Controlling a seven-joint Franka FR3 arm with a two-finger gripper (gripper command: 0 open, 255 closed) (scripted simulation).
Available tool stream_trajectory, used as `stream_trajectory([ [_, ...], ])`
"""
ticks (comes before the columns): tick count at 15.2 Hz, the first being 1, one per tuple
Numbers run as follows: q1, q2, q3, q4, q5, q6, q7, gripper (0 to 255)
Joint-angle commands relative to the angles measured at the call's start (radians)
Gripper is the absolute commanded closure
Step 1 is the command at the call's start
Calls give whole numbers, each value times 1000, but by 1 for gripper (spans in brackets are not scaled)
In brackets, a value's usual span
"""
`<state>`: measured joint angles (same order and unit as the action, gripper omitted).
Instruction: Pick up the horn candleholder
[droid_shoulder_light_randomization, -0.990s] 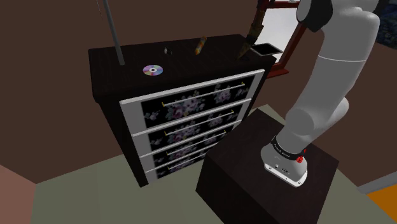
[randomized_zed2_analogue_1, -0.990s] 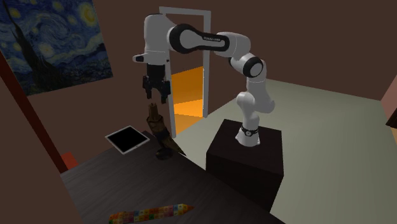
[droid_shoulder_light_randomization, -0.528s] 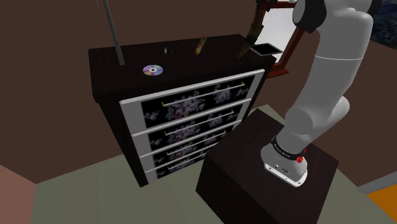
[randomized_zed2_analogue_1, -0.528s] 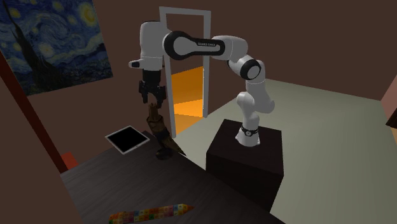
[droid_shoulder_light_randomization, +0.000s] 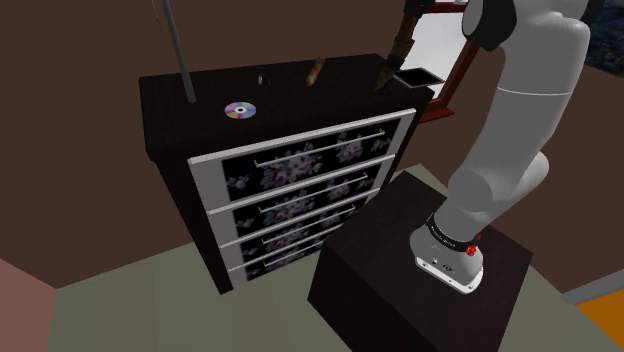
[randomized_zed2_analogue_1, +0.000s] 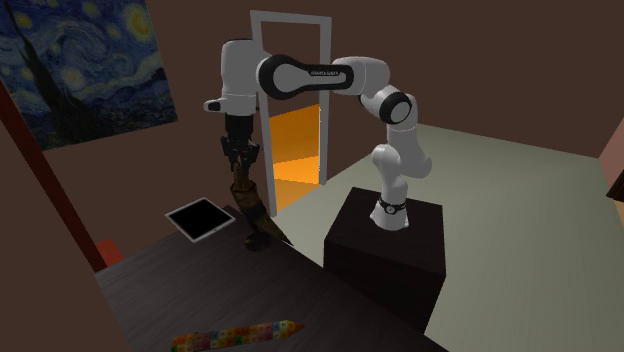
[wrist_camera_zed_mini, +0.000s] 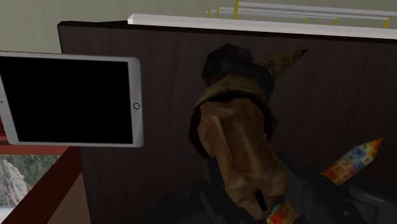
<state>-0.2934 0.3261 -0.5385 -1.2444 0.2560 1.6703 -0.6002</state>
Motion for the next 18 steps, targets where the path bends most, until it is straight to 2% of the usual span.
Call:
stream_trajectory([
  [1,0,1,0,-1,0,0,0,255],
  [6,-3,5,0,18,2,-15,1,255],
  [13,-49,64,2,203,34,-144,6,255],
  [18,-109,138,10,394,76,-262,14,255],
])
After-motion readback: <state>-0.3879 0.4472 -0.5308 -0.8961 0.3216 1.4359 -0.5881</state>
